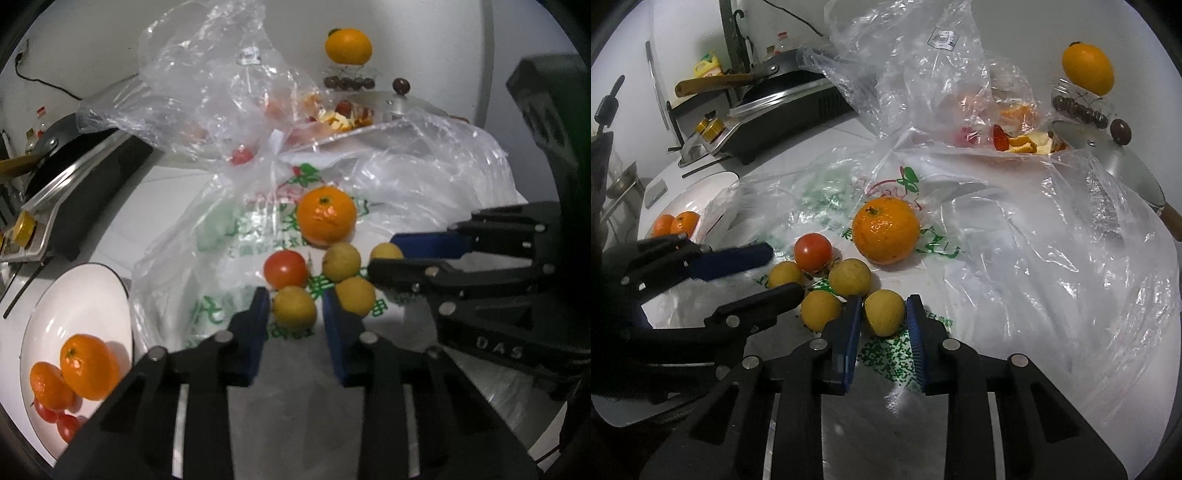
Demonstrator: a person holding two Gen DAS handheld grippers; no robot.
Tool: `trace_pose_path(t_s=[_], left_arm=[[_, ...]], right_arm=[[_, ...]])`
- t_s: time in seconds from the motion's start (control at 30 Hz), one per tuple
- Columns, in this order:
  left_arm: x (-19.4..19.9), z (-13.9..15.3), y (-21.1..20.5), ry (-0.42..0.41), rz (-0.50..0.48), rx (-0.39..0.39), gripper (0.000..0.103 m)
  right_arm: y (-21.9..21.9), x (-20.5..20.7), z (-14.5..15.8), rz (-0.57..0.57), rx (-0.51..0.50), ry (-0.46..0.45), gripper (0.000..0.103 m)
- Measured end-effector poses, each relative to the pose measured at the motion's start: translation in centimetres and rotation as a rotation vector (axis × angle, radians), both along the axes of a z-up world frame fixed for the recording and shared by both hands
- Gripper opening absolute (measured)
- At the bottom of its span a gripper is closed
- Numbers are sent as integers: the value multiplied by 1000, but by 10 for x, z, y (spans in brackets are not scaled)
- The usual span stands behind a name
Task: Organize fruits
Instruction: 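Grasp a small yellow fruit with the left gripper while the right gripper grasps another, then carry both yellow fruits over the white plate with both grippers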
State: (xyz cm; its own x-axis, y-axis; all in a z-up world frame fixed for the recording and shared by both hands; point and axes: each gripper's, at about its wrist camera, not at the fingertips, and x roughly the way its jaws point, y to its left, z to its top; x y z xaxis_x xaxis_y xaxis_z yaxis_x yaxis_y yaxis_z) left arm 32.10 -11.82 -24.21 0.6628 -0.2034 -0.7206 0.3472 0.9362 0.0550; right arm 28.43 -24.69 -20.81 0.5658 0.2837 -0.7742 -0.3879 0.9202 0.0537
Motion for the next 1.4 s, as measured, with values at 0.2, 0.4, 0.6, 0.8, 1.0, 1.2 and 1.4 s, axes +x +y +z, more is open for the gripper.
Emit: trace_pose_path(t_s=[0.2, 0.4, 0.6, 0.8, 1.0, 1.2, 1.4], left_arm=[[0, 1, -2, 8, -8, 9, 25], [-8, 10, -2, -8, -18, -9, 25], [-21, 22, 2, -24, -23, -43, 25], [-35, 36, 12, -54, -16, -70, 25], [-49, 44, 27, -74, 0, -90, 25], [-60, 50, 44, -90, 23, -106, 26], [-70, 53, 63, -99, 48, -123, 26]], right_arm=[[-3, -3, 1, -8, 6, -5, 27], [-4, -7, 7, -11, 6, -22, 27], [-3, -16, 17, -15, 1, -43, 27], [3, -27, 29, -12, -7, -70, 27], [15, -38, 41, 4, -17, -98, 27], [30, -47, 50, 24, -27, -118, 27], [48, -51, 54, 47, -37, -127, 27]])
